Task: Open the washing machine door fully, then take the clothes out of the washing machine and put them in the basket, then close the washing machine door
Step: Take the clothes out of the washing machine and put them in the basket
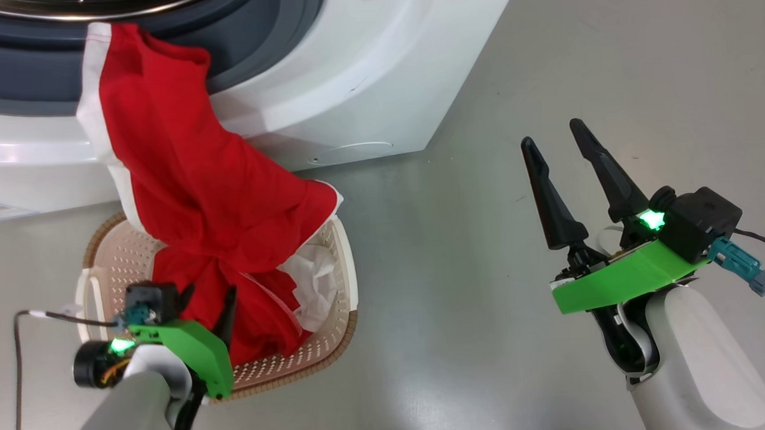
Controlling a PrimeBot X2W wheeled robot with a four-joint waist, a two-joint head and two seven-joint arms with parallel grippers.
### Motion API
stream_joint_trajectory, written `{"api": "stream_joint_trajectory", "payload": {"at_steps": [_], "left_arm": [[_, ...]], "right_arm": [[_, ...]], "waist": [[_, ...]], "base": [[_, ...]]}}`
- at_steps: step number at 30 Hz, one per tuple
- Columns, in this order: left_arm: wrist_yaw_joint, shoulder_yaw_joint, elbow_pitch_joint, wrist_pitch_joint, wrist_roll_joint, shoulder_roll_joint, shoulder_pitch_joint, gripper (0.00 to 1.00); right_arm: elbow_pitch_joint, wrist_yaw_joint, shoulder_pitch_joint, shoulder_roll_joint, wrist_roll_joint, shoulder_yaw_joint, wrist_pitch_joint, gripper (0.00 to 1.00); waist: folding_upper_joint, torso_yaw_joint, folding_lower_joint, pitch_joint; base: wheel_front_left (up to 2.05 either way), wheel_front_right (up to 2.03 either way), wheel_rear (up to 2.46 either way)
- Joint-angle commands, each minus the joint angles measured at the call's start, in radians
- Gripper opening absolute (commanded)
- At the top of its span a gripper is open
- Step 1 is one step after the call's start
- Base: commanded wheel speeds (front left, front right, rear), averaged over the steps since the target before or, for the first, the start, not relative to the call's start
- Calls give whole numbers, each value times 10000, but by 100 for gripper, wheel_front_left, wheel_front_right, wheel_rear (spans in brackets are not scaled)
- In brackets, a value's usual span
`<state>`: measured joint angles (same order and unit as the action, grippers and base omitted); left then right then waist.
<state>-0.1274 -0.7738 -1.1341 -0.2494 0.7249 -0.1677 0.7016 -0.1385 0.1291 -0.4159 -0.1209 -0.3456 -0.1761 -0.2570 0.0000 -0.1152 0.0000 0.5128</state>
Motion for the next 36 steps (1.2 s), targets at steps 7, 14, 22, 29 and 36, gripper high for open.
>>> {"api": "stream_joint_trajectory", "payload": {"at_steps": [7, 14, 22, 29, 36], "left_arm": [[65, 1196, 1839, -121, -283, -1008, -593, 100], [643, 2528, 4224, -123, -1152, -1408, -1621, 100], [1198, 3919, 6617, -123, -1851, -1422, -2669, 100], [1523, 4744, 8411, -123, -2279, -1486, -3444, 100], [1841, 5230, 9935, -124, -2327, -1617, -3903, 100]], "right_arm": [[304, 16, 194, -36, -27, -59, -48, 100], [320, 16, 272, -58, -41, -20, -48, 100], [368, 16, 288, -78, -53, -14, -48, 100], [422, 16, 355, -90, -46, 27, -48, 100], [502, 16, 392, -104, -30, 64, -48, 100]], "waist": [[0, 158, 0, -93], [0, 237, 0, -161], [0, 254, 0, -223], [0, 245, 0, -306], [0, 250, 0, -333]], "base": [[0, 0, 0], [0, 0, 0], [0, 0, 0], [0, 0, 0], [0, 0, 0]]}}
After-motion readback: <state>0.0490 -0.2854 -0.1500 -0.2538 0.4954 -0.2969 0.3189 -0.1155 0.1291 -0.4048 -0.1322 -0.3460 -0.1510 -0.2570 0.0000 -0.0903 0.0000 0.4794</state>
